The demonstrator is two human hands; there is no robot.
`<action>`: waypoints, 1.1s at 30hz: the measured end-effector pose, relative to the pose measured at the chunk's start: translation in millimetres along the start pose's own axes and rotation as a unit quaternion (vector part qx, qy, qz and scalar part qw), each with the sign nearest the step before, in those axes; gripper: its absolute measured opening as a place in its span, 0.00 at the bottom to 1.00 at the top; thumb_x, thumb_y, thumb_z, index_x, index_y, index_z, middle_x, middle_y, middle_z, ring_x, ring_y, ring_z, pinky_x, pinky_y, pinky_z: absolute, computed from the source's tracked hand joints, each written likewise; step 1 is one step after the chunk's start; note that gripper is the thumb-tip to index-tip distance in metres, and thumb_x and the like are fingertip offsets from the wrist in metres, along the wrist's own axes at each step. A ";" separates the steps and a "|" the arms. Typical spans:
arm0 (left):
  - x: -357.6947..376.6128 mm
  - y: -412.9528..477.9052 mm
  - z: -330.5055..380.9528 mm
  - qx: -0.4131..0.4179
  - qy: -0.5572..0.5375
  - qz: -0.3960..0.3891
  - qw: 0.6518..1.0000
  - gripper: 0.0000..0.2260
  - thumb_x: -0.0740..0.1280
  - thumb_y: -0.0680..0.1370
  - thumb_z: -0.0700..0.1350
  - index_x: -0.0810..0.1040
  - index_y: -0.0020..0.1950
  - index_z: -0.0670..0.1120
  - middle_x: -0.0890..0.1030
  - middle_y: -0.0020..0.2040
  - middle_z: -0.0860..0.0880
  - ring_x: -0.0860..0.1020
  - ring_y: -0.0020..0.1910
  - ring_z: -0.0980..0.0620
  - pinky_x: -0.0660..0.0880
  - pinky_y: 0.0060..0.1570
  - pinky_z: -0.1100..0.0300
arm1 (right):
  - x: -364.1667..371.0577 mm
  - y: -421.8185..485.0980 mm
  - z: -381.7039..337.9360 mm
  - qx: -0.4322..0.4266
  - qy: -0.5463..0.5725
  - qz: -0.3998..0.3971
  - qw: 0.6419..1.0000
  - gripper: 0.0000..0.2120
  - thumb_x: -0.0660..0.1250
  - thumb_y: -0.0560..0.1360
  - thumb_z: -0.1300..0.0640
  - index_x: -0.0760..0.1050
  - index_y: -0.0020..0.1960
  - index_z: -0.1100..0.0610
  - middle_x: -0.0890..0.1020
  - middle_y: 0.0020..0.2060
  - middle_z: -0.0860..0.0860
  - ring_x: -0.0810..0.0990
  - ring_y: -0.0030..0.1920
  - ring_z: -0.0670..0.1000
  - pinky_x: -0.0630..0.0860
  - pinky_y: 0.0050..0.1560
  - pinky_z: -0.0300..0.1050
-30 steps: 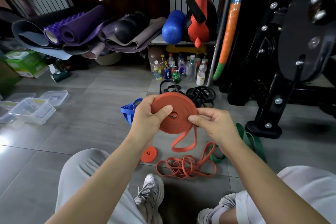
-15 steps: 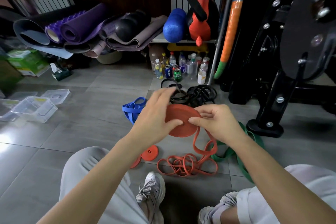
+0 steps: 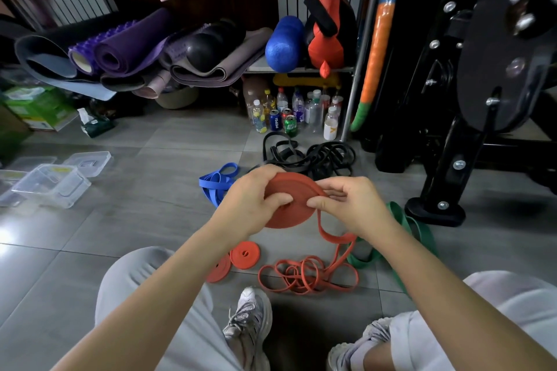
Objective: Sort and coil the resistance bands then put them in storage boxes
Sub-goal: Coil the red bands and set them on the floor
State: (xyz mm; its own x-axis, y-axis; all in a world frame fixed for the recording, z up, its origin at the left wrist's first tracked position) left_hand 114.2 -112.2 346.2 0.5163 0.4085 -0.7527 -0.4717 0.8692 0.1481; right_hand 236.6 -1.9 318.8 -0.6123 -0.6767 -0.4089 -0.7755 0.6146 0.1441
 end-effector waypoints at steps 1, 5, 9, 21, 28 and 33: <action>-2.6 0.7 -2.7 -0.014 -0.024 0.007 1.000 0.13 0.70 0.74 0.45 0.76 0.58 0.49 0.78 0.47 0.56 0.77 0.48 0.54 0.72 0.48 0.62 | -0.7 -0.3 1.7 0.003 0.013 0.004 1.000 0.14 0.76 0.66 0.60 0.80 0.45 0.42 0.83 0.36 0.38 0.82 0.43 0.38 0.78 0.51 0.37; -14.1 3.3 -4.9 -0.045 -0.123 0.047 0.990 0.12 0.71 0.73 0.43 0.74 0.53 0.52 0.78 0.44 0.58 0.78 0.45 0.58 0.73 0.44 0.68 | 0.1 -3.5 3.4 -0.014 0.092 0.019 0.995 0.17 0.74 0.68 0.63 0.79 0.46 0.40 0.83 0.38 0.35 0.83 0.45 0.39 0.78 0.48 0.33; -22.2 6.5 -6.4 -0.062 -0.189 0.076 0.977 0.12 0.72 0.72 0.40 0.74 0.50 0.53 0.80 0.45 0.55 0.80 0.47 0.53 0.76 0.51 0.58 | 2.9 -5.7 -1.1 -0.036 0.119 0.026 0.992 0.18 0.68 0.74 0.66 0.78 0.49 0.42 0.83 0.39 0.35 0.82 0.45 0.38 0.76 0.45 0.29; -19.9 9.2 -17.4 -0.110 -0.277 0.101 0.949 0.12 0.71 0.73 0.39 0.75 0.54 0.48 0.82 0.50 0.46 0.81 0.50 0.48 0.77 0.55 0.48 | -0.1 1.0 -2.0 -0.041 0.145 0.081 0.985 0.12 0.71 0.71 0.62 0.78 0.46 0.45 0.84 0.38 0.39 0.83 0.43 0.41 0.78 0.46 0.34; -14.8 13.9 -23.3 -0.142 -0.383 0.125 0.904 0.09 0.70 0.74 0.37 0.77 0.50 0.48 0.83 0.47 0.48 0.82 0.47 0.48 0.78 0.54 0.47 | 10.9 4.8 -7.9 -0.038 0.192 0.058 0.979 0.18 0.69 0.72 0.67 0.77 0.59 0.53 0.83 0.39 0.38 0.82 0.44 0.38 0.77 0.47 0.31; -16.0 17.8 -30.5 -0.155 -0.433 0.117 0.880 0.09 0.68 0.75 0.37 0.77 0.55 0.43 0.82 0.51 0.42 0.81 0.52 0.43 0.77 0.56 0.45 | 5.6 19.3 -14.1 -0.044 0.201 0.075 0.976 0.10 0.66 0.76 0.61 0.78 0.48 0.46 0.84 0.38 0.37 0.82 0.43 0.38 0.76 0.43 0.30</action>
State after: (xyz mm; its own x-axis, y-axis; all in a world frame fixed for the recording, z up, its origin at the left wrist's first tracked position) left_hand 75.7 -111.7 341.3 0.6663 0.7427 0.0663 -0.7412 0.6694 -0.0495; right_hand 216.0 0.4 332.0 -0.7166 -0.6974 0.0064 -0.6726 0.6935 0.2583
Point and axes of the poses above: each hand's wrist, its own y-axis towards the middle knuckle, its own x-axis out of the palm, z = x × y, the point moved 6 cm from there along y, towards the middle knuckle
